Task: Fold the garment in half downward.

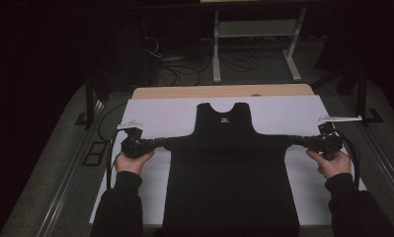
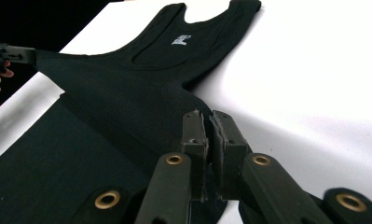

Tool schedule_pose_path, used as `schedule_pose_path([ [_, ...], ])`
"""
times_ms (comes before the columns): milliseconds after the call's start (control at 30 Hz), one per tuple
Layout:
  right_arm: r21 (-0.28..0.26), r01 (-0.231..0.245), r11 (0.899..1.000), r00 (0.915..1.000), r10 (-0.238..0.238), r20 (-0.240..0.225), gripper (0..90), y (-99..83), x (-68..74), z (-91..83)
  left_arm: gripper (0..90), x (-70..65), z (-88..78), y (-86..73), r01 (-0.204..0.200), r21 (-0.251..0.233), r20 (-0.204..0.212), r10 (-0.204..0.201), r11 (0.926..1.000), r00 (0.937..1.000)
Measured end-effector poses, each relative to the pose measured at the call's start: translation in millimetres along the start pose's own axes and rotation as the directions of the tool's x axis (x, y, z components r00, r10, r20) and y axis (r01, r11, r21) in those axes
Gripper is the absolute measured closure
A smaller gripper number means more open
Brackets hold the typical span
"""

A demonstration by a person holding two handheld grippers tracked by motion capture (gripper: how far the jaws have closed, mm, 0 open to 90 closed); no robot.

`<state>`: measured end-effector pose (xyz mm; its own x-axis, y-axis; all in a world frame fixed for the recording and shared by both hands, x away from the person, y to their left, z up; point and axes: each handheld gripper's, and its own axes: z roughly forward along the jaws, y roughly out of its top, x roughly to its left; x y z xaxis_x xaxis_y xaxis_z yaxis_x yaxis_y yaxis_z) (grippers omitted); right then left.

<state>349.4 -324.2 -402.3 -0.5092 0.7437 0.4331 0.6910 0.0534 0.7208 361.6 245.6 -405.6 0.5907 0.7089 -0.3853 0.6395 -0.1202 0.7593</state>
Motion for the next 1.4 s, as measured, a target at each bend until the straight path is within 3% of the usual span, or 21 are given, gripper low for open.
schedule_pose_path([
  [667, 0.032, -0.003, 0.999, 0.9999, 0.003, -0.011, 83.1, -16.1, 7.9, -8.3, 86.0, -8.5, -7.7, -13.2, -0.010, 0.048, 0.022, 0.009, 0.9988, 0.9997],
  [833, 0.065, -0.014, 0.998, 0.9999, 0.015, -0.008, 83.1, -22.6, 6.9, -6.5, 86.0, -8.1, -1.8, -18.9, -0.018, 0.105, 0.023, 0.016, 0.9943, 0.9996],
  [1033, 0.088, -0.030, 0.996, 0.9994, 0.032, -0.014, 82.9, -29.4, 5.9, -8.0, 85.9, -8.2, -3.0, -22.3, -0.012, 0.117, 0.038, 0.008, 0.9931, 0.9992],
  [1400, 0.139, -0.052, 0.989, 0.9980, 0.057, -0.027, 82.9, -41.0, 7.6, -10.2, 85.9, -12.4, -6.6, -32.2, -0.023, 0.180, 0.066, 0.011, 0.9833, 0.9977],
])
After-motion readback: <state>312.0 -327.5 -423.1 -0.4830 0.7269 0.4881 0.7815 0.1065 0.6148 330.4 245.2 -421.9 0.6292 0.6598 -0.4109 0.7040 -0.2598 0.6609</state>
